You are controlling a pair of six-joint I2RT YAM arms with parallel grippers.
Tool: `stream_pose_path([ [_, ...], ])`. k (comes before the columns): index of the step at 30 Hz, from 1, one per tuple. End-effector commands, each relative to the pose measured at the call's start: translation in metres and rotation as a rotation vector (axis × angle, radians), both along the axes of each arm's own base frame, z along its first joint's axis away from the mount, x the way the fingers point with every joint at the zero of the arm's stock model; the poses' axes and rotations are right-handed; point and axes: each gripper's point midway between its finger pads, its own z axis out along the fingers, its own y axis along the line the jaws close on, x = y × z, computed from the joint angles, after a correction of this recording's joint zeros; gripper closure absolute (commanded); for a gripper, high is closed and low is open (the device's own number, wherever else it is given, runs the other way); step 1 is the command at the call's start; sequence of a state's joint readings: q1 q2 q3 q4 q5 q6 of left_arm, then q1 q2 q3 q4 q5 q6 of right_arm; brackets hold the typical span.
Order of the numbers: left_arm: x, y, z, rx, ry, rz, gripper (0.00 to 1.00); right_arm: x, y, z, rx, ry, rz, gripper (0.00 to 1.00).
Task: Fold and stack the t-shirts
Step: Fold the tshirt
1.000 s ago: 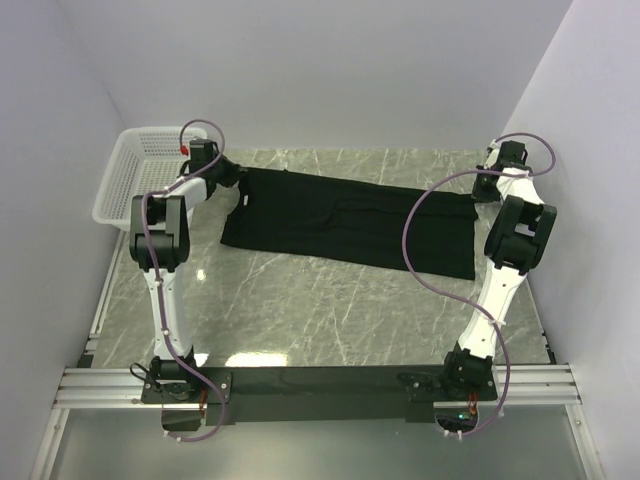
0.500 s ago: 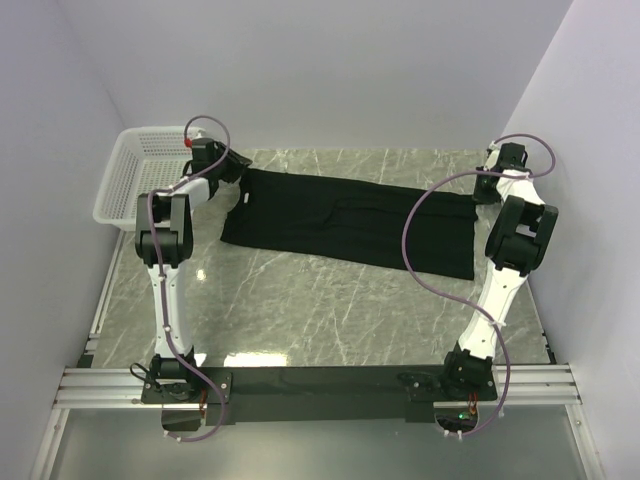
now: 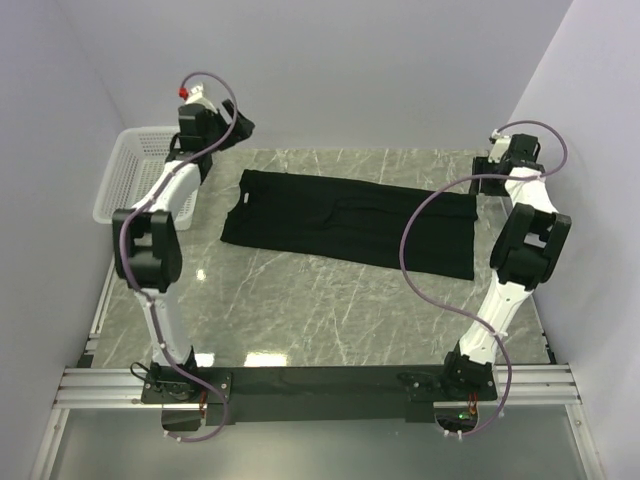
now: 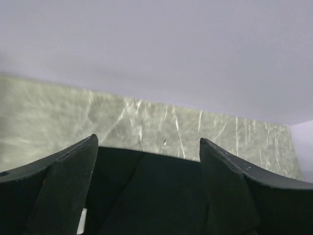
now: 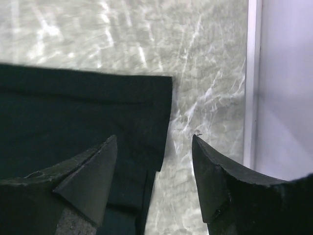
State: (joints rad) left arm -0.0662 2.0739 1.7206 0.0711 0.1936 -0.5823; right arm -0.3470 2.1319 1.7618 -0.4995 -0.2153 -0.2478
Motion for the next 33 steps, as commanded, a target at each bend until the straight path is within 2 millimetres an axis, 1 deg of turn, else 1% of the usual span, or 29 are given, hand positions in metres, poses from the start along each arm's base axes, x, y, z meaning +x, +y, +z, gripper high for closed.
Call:
stream_pose_path([
  [1, -0.024, 0.022, 0.043, 0.154, -0.073, 0.044, 0.10, -0.005, 0.012, 0.038, -0.045, -0.077, 0.108, 0.30],
  [2, -0.033, 0.024, 0.057, 0.165, -0.095, 0.051, 0.09, -0.007, 0.016, 0.041, -0.049, -0.083, 0.129, 0.30],
  [3, -0.042, 0.028, 0.046, 0.184, -0.067, 0.054, 0.09, -0.010, 0.020, 0.043, -0.055, -0.086, 0.151, 0.29],
  [4, -0.050, 0.030, 0.046, 0.190, -0.061, 0.060, 0.09, -0.016, 0.023, 0.048, -0.078, -0.091, 0.192, 0.29],
  [5, -0.062, 0.032, 0.060, 0.187, -0.083, 0.063, 0.08, -0.019, 0.032, 0.051, -0.066, -0.099, 0.241, 0.29],
  [6, -0.074, 0.035, 0.042, 0.179, -0.039, 0.063, 0.08, -0.023, 0.038, 0.052, -0.063, -0.103, 0.278, 0.29],
  [7, -0.083, 0.034, 0.038, 0.172, -0.029, 0.056, 0.08, -0.032, 0.045, 0.057, -0.082, -0.115, 0.350, 0.29],
  [8, -0.097, 0.030, 0.051, 0.159, -0.052, 0.031, 0.09, -0.039, 0.058, 0.058, -0.057, -0.125, 0.413, 0.29],
  [9, -0.112, 0.027, 0.026, 0.154, -0.003, 0.009, 0.09, -0.045, 0.065, 0.059, -0.045, -0.130, 0.455, 0.29],
  [11, -0.134, 0.014, 0.019, 0.137, 0.017, -0.079, 0.11, -0.064, 0.077, 0.060, -0.040, -0.123, 0.532, 0.30],
  [12, -0.146, 0.010, -0.001, 0.140, 0.072, -0.116, 0.12, -0.079, 0.086, 0.050, 0.002, -0.091, 0.552, 0.30],
  [13, -0.153, 0.007, -0.010, 0.141, 0.102, -0.139, 0.13, -0.086, 0.089, 0.055, 0.004, -0.093, 0.557, 0.30],
  [15, -0.171, 0.007, -0.044, 0.178, 0.199, -0.161, 0.14, -0.103, 0.094, 0.048, 0.025, -0.062, 0.551, 0.31],
  [16, -0.175, 0.010, -0.055, 0.195, 0.226, -0.156, 0.14, -0.116, 0.098, 0.041, 0.040, -0.039, 0.540, 0.31],
  [18, -0.182, 0.020, -0.078, 0.247, 0.278, -0.129, 0.16, -0.131, 0.101, 0.032, 0.053, -0.010, 0.519, 0.32],
  [19, -0.182, 0.023, -0.084, 0.265, 0.288, -0.120, 0.16, -0.142, 0.102, 0.024, 0.062, 0.016, 0.499, 0.32],
  [20, -0.181, 0.025, -0.093, 0.280, 0.304, -0.116, 0.17, -0.148, 0.103, 0.021, 0.065, 0.024, 0.486, 0.32],
  [21, -0.177, 0.028, -0.095, 0.302, 0.300, -0.110, 0.18, -0.151, 0.102, 0.019, 0.063, 0.023, 0.475, 0.32],
  [22, -0.174, 0.028, -0.107, 0.311, 0.323, -0.116, 0.20, -0.160, 0.103, 0.011, 0.067, 0.046, 0.460, 0.32],
  [23, -0.171, 0.028, -0.111, 0.313, 0.331, -0.122, 0.22, -0.164, 0.102, 0.008, 0.066, 0.055, 0.450, 0.33],
  [24, -0.166, 0.025, -0.109, 0.322, 0.334, -0.137, 0.23, -0.165, 0.100, 0.005, 0.061, 0.059, 0.437, 0.33],
  [25, -0.163, 0.025, -0.123, 0.336, 0.371, -0.142, 0.25, -0.170, 0.100, 0.000, 0.067, 0.074, 0.421, 0.33],
  [27, -0.157, 0.020, -0.126, 0.364, 0.382, -0.163, 0.27, -0.173, 0.093, -0.005, 0.055, 0.092, 0.382, 0.33],
  [28, -0.158, 0.020, -0.136, 0.377, 0.412, -0.169, 0.27, -0.174, 0.091, -0.007, 0.057, 0.104, 0.368, 0.33],
  [29, -0.159, 0.020, -0.139, 0.389, 0.423, -0.171, 0.28, -0.176, 0.086, -0.008, 0.059, 0.106, 0.349, 0.33],
  [33, -0.168, 0.019, -0.149, 0.418, 0.448, -0.196, 0.30, -0.178, 0.079, -0.009, 0.074, 0.114, 0.311, 0.34],
])
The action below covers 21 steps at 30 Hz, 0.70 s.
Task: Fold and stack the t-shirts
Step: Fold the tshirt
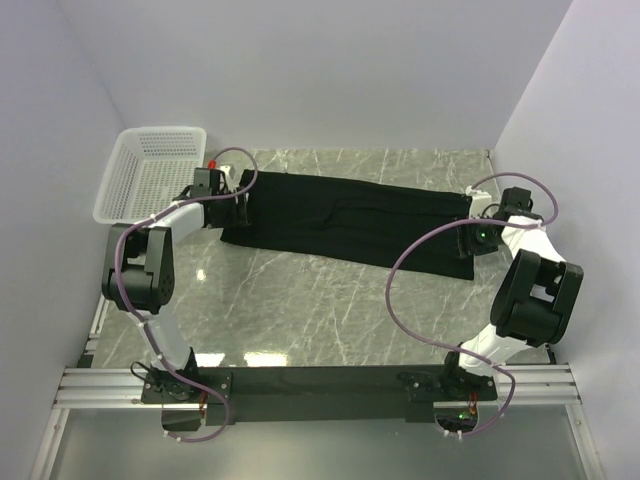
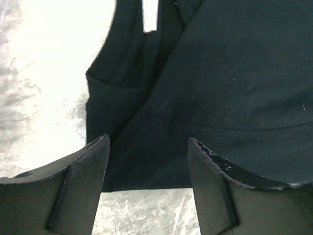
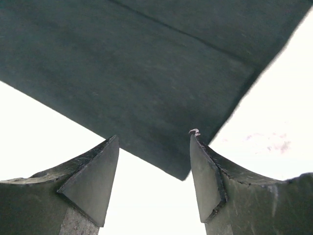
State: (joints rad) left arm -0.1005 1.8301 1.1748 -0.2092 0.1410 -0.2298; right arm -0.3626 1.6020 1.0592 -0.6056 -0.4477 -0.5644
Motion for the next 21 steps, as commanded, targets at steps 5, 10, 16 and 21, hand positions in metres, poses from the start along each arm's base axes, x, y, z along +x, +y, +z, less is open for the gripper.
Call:
stream_pose_path([
  [5, -0.002, 0.000, 0.005, 0.050, -0.003, -0.055, 0.37, 0.004, -0.017, 0.008, -0.023, -0.024, -0.079, 0.34],
  [10, -0.008, 0.003, 0.001, 0.072, 0.022, -0.060, 0.44, 0.001, -0.021, 0.005, -0.018, -0.014, -0.103, 0.34],
  [16, -0.014, 0.010, 0.002, 0.112, 0.034, -0.060, 0.49, -0.004, -0.024, 0.000, -0.022, 0.002, -0.119, 0.35],
  [21, -0.015, 0.013, -0.002, 0.124, 0.045, -0.055, 0.55, -0.007, -0.027, -0.002, -0.013, 0.012, -0.139, 0.35],
])
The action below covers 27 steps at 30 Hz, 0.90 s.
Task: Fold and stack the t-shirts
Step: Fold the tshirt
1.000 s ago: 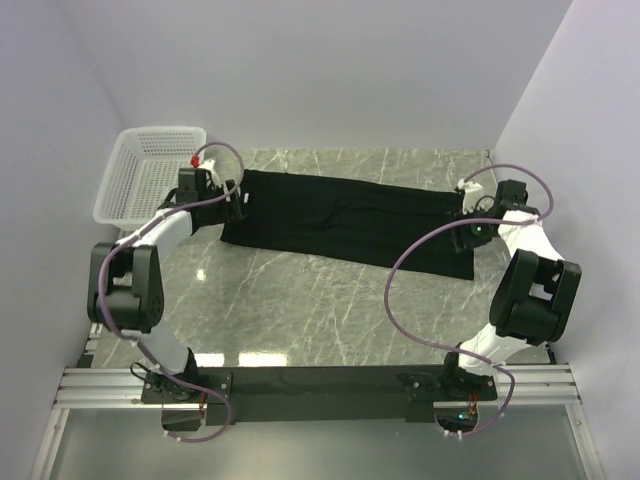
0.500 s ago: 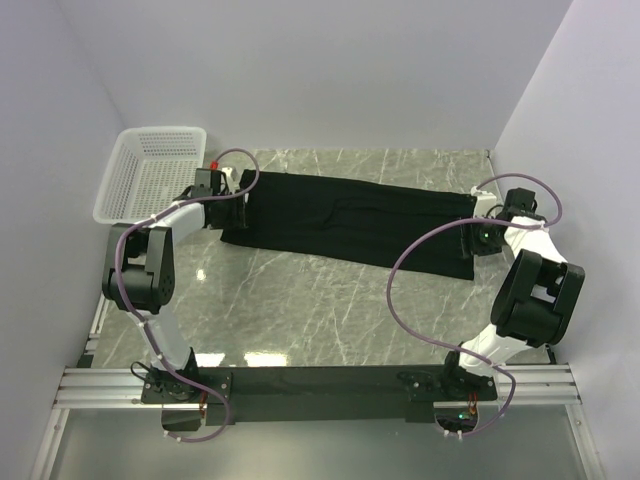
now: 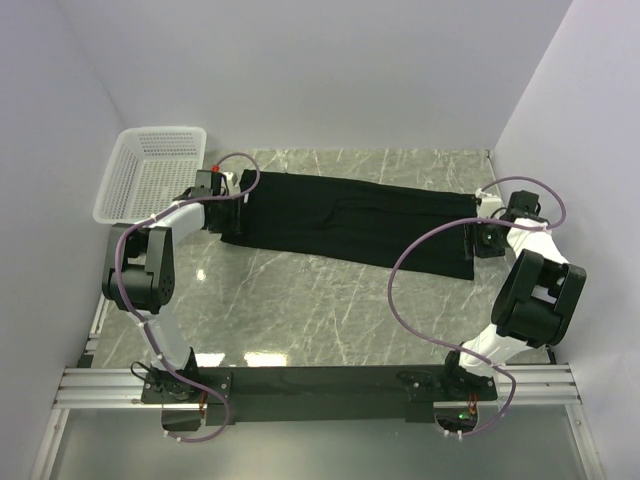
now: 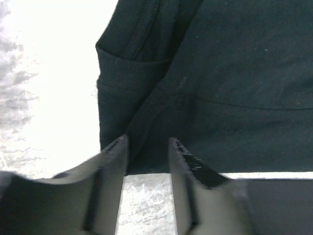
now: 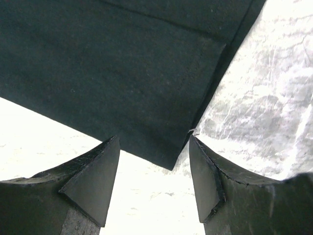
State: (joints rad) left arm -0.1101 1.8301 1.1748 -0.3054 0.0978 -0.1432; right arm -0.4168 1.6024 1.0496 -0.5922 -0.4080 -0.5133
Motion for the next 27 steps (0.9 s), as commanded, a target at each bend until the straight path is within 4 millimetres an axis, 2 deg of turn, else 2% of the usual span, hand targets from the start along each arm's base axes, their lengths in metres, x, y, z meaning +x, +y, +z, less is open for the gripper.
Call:
stream_pose_path([
  [1, 0.005, 0.004, 0.010, 0.029, -0.029, -0.006, 0.59, -0.002, -0.005, 0.001, -0.003, -0.005, -0.029, 0.35],
  [3, 0.006, 0.004, 0.008, 0.034, -0.023, -0.006, 0.62, -0.003, -0.007, -0.002, 0.000, 0.002, -0.042, 0.35],
  [9, 0.009, 0.002, 0.013, 0.021, -0.039, -0.014, 0.80, -0.004, -0.012, -0.012, 0.008, 0.040, -0.103, 0.36],
  [10, 0.009, 0.001, 0.014, 0.017, -0.040, -0.019, 0.87, -0.004, -0.017, -0.014, -0.008, 0.050, -0.121, 0.36],
  [14, 0.008, -0.004, 0.017, -0.005, -0.047, -0.031, 0.99, -0.005, -0.026, -0.022, -0.042, 0.080, -0.169, 0.37],
  [20, 0.008, -0.006, 0.021, -0.019, -0.054, -0.041, 0.99, -0.012, -0.029, -0.034, -0.052, 0.130, -0.214, 0.39],
  [23, 0.008, -0.007, 0.024, -0.026, -0.059, -0.040, 0.99, -0.017, -0.025, -0.036, -0.039, 0.143, -0.217, 0.44],
  [27, 0.007, -0.008, 0.025, -0.035, -0.059, -0.044, 0.99, -0.023, -0.018, -0.041, -0.006, 0.171, -0.213, 0.55],
])
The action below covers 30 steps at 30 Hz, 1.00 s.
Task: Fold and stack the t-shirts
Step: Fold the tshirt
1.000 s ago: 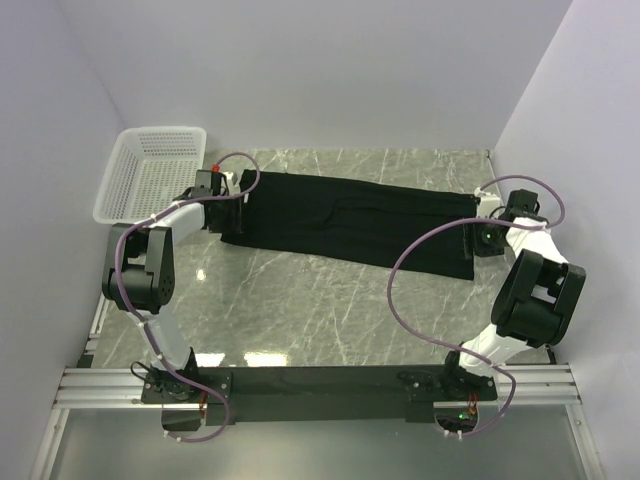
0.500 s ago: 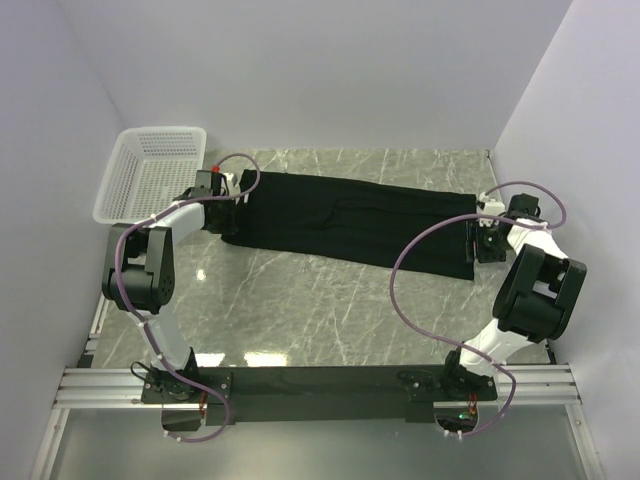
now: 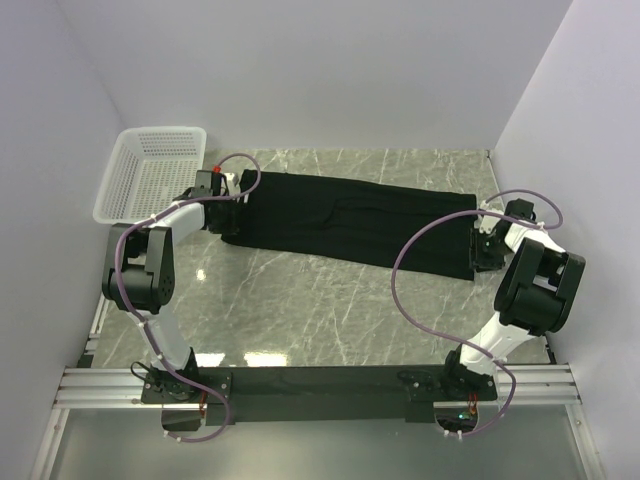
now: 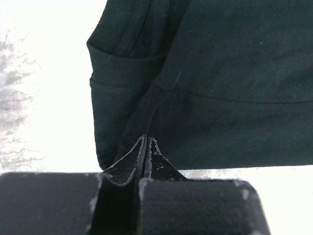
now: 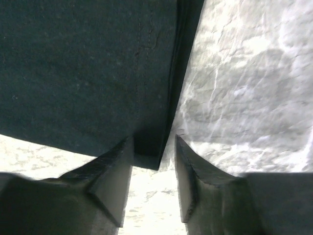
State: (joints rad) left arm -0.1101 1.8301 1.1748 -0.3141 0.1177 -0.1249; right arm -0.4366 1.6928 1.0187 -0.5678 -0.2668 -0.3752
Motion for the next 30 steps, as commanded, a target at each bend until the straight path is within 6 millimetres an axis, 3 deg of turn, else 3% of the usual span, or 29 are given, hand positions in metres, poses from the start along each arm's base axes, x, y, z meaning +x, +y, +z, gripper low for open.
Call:
stream_pose_path([
  [1, 0.010, -0.006, 0.027, -0.034, -0.069, -0.019, 0.99, -0.004, 0.002, -0.003, 0.020, 0.011, -0.019, 0.58],
  [5, 0.009, -0.005, 0.029, -0.043, -0.072, -0.016, 0.99, -0.006, 0.010, -0.003, 0.061, 0.012, -0.013, 0.71],
  [9, 0.008, -0.001, 0.035, -0.052, -0.088, -0.007, 0.99, -0.005, 0.010, 0.001, 0.057, -0.008, -0.014, 0.95],
  [11, 0.005, 0.003, 0.034, -0.054, -0.087, 0.003, 0.99, -0.004, 0.006, 0.003, 0.039, -0.022, -0.021, 1.00],
  [16, 0.000, 0.010, 0.042, -0.058, -0.118, 0.014, 0.99, -0.003, 0.004, 0.005, 0.040, -0.032, -0.029, 1.00],
  [17, 0.001, 0.012, 0.043, -0.057, -0.123, 0.018, 0.93, -0.003, 0.004, 0.004, 0.044, -0.030, -0.028, 0.99],
  [18, 0.001, 0.013, 0.043, -0.054, -0.126, 0.020, 0.73, -0.002, 0.004, 0.004, 0.044, -0.032, -0.029, 0.97],
  [21, 0.004, 0.017, 0.036, -0.030, -0.109, 0.029, 0.60, -0.002, 0.006, 0.003, 0.052, -0.032, -0.027, 0.96],
  [30, 0.012, 0.006, 0.011, -0.003, -0.043, -0.011, 0.59, -0.001, 0.005, 0.004, 0.051, -0.033, -0.028, 0.97],
])
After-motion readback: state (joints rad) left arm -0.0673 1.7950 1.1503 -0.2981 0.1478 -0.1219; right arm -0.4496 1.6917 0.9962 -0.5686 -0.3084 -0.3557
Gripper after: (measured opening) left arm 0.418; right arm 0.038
